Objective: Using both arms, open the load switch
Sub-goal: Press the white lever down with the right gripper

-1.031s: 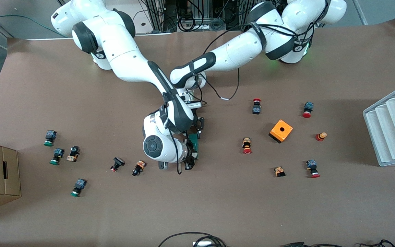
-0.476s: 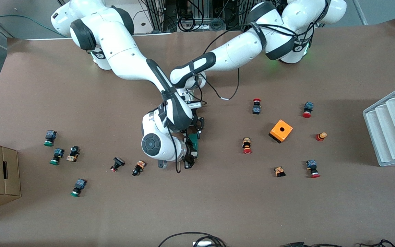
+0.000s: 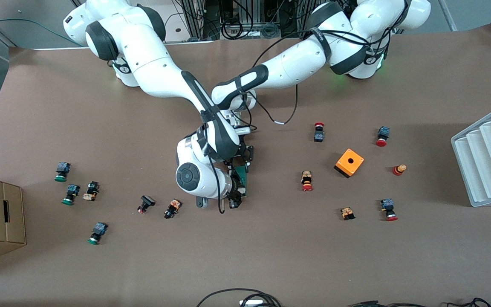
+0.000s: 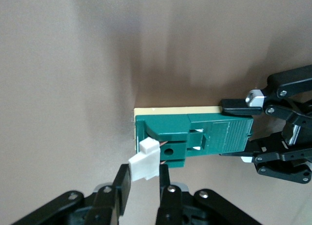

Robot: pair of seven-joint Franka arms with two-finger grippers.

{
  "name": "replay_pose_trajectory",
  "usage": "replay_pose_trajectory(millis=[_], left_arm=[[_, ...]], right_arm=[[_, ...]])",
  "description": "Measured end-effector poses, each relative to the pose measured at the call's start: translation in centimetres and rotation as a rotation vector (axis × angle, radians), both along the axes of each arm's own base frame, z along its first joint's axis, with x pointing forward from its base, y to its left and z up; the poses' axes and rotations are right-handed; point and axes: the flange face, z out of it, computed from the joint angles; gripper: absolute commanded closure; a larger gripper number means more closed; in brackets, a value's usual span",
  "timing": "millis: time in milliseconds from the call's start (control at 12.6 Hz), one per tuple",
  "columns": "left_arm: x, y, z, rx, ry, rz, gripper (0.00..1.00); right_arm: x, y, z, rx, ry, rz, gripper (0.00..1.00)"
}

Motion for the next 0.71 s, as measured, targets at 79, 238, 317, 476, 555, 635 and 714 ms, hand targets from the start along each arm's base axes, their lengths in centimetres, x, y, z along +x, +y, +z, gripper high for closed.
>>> replay_pose_trajectory(millis=[79, 238, 317, 476, 555, 635, 714], left_arm=[[0.0, 0.0, 0.0, 0.0, 0.0, 0.0, 0.43], [0.0, 0.0, 0.0, 0.0, 0.0, 0.0, 0.43], [0.0, 0.0, 0.0, 0.0, 0.0, 0.0, 0.43], [0.0, 0.0, 0.0, 0.0, 0.0, 0.0, 0.43], [0.0, 0.0, 0.0, 0.0, 0.0, 0.0, 0.43], [-0.01, 0.0, 0.0, 0.0, 0.0, 0.0, 0.43], [-0.01, 0.0, 0.0, 0.0, 0.0, 0.0, 0.43]], right_arm=[[-0.06, -0.04, 0.04, 0.001, -0.002, 0.0, 0.7], [-0.21, 0.01, 0.13, 0.002, -0.005, 0.004, 0.7], [-0.24, 0.03, 0.14, 0.001, -0.007, 0.005, 0.71], [-0.3, -0.01, 0.18, 0.001, -0.009, 0.004, 0.7], [-0.39, -0.03, 0.3, 0.003, -0.009, 0.003, 0.7], [-0.5, -0.07, 0.45, 0.005, -0.007, 0.004, 0.7], [-0.63, -0.1, 0.55, 0.006, -0.006, 0.006, 0.7]])
